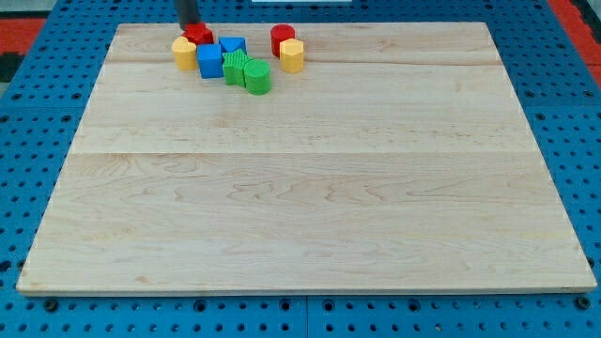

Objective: Drag the red star and red circle towards top right

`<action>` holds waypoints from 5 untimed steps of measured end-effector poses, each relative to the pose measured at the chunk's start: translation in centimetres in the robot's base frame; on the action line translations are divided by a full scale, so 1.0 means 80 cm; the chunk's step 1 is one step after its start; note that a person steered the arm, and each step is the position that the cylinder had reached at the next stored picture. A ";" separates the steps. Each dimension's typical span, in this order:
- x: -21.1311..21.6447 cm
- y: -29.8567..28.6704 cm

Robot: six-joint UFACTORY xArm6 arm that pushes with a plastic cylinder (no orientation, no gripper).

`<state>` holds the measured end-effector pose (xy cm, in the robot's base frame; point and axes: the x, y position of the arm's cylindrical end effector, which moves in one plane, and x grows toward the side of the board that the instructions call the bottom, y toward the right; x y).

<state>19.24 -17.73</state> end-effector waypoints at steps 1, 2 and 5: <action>0.000 -0.028; 0.002 -0.053; 0.050 0.009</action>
<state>23.21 -17.02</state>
